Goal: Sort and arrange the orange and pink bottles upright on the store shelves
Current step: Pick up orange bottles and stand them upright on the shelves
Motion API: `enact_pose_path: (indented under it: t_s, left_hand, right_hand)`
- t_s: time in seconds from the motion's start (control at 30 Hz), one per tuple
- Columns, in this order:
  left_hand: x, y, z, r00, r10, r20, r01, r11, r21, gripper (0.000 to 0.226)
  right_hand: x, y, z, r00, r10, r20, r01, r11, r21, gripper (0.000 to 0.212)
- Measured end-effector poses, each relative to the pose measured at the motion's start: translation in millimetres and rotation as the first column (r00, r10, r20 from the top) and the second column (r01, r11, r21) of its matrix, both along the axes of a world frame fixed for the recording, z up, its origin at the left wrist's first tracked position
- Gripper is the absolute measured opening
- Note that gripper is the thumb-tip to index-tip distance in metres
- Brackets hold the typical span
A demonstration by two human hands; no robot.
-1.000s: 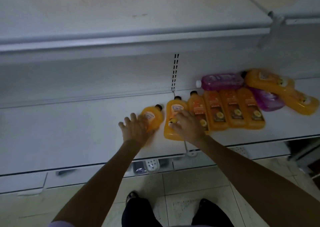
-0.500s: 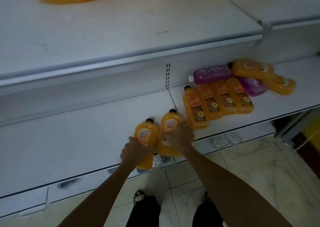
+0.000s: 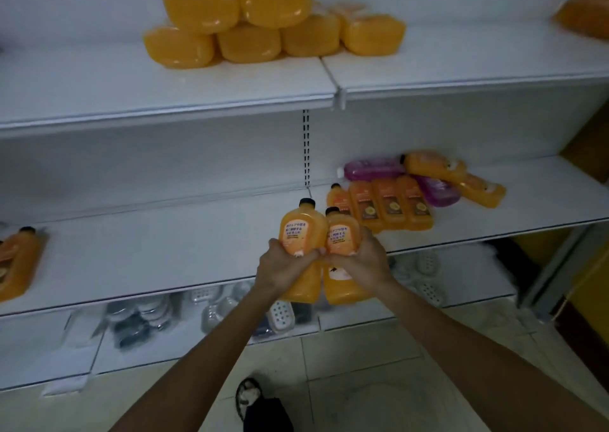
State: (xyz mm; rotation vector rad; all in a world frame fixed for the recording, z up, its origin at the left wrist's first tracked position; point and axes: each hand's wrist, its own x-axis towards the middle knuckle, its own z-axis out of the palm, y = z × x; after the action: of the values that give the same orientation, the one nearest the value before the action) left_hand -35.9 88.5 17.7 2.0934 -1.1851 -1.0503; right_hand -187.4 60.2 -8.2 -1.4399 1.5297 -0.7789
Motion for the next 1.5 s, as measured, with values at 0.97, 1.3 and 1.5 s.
enact_pose_path:
  t_s: [0.97, 1.3, 1.5]
  left_hand:
    - [1.1, -63.6, 339.6, 0.973, -0.027, 0.231, 0.160, 0.797, -0.583, 0.087]
    - [23.0, -152.8, 362.9, 0.960, 0.014, 0.280, 0.149, 0.819, -0.554, 0.084]
    - [11.7, -188.4, 358.4, 0.941, -0.061, 0.333, 0.208, 0.881, -0.426, 0.081]
  right_hand:
    - [-40.6, -80.6, 308.8, 0.997, -0.072, 0.002, 0.065, 0.889, -0.453, 0.092]
    - [11.7, -187.8, 342.1, 0.979, -0.138, -0.153, 0.073, 0.926, -0.370, 0.072]
    - [20.8, -223.2, 342.9, 0.935, -0.068, -0.347, -0.005, 0.979, -0.205, 0.073]
